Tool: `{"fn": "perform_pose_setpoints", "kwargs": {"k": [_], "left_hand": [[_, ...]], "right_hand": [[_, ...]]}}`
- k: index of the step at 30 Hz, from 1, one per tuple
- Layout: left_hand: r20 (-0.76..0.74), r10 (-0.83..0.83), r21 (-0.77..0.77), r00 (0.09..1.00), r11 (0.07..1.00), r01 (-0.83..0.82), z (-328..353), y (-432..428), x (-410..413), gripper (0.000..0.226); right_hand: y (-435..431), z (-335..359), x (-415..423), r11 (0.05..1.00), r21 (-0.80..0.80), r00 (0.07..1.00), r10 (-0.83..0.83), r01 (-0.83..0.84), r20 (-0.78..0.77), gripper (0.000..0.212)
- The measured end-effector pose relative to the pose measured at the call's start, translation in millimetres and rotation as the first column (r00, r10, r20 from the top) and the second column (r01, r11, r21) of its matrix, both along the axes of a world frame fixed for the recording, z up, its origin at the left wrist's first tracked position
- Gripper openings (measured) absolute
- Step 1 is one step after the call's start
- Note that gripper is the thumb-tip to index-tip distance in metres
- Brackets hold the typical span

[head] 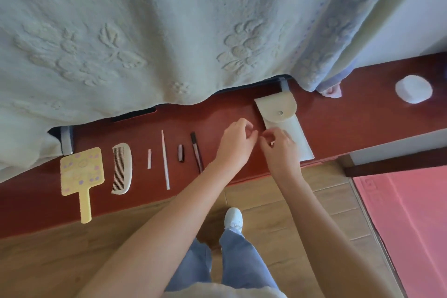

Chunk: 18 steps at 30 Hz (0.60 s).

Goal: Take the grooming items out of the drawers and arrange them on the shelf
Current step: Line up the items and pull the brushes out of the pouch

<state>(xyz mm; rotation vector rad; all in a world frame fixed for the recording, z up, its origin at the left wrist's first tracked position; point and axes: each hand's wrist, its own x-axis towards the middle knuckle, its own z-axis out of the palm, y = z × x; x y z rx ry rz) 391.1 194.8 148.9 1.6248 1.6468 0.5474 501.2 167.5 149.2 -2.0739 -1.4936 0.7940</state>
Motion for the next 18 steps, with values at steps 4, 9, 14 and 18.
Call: {"fn": "perform_pose_setpoints", "kwargs": {"k": [4, 9, 14, 18], "left_hand": [[0.003, -0.067, -0.053, 0.998, 0.996, 0.067, -5.2, 5.4, 40.0, 0.031], [-0.057, -0.092, -0.048, 0.994, 0.995, 0.089, -12.1, 11.2, 63.0, 0.038], [0.014, 0.044, -0.102, 0.999, 0.994, -0.042, -14.5, 23.7, 70.8, 0.050], [0.195, 0.158, -0.142, 0.968, 0.981, -0.132, -17.2, 33.7, 70.0, 0.070]], "right_hand": [[8.2, -3.9, 36.2, 0.997, 0.025, 0.992, -0.080, 0.078, 0.101, 0.025], [20.9, -10.9, 53.6, 0.998, -0.013, 0.987, -0.059, 0.062, 0.151, 0.031], [31.7, -17.2, 64.8, 0.999, -0.024, 0.996, -0.030, 0.032, 0.078, 0.034], [36.3, -21.9, 70.7, 0.998, -0.029, 0.998, -0.059, 0.059, -0.026, 0.046]]}}
